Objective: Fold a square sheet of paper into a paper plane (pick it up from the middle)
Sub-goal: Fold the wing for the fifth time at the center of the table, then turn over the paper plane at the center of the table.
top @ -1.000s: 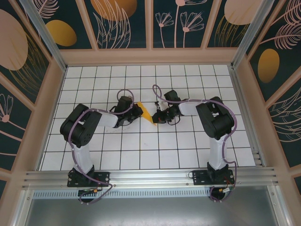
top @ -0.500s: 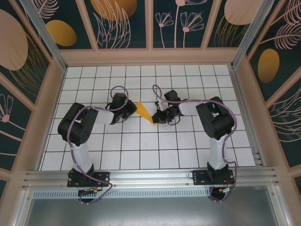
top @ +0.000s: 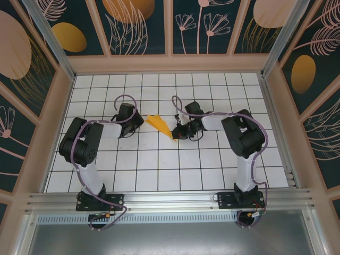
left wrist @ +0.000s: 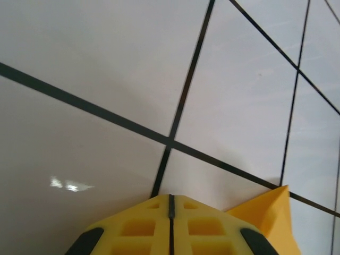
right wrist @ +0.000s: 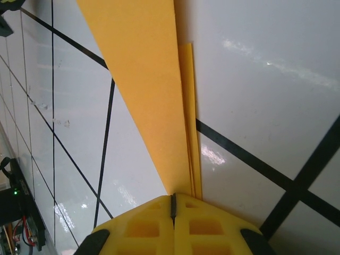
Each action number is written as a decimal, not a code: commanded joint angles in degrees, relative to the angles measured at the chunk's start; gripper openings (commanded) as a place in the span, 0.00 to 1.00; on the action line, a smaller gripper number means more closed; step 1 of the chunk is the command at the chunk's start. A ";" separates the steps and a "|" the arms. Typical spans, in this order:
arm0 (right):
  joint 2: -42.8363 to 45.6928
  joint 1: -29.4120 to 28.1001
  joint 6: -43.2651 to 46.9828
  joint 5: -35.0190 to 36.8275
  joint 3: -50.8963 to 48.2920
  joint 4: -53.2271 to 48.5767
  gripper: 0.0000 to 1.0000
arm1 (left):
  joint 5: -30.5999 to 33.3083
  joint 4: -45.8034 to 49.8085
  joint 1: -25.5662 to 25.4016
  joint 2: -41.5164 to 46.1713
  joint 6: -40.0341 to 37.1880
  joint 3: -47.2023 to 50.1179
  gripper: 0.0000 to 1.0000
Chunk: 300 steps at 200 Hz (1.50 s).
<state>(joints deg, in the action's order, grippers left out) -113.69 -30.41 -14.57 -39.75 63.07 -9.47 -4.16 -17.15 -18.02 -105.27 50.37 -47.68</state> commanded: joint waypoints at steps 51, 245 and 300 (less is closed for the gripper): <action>11.58 0.43 -5.22 11.63 -0.42 2.47 0.42 | -1.20 11.80 -1.31 12.34 -4.08 -2.26 0.24; -6.53 -0.61 0.75 -1.40 14.49 -0.81 0.31 | 8.51 23.63 -6.44 11.91 1.58 -6.49 0.66; -6.71 -1.64 2.80 -2.89 14.57 -1.76 0.17 | 8.21 23.96 -5.02 12.55 0.98 -5.86 0.67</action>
<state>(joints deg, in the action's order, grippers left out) -119.48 -30.83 -13.93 -40.58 75.92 -9.56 4.38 5.93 -23.57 -94.52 51.29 -54.06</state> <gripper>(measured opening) 0.198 0.669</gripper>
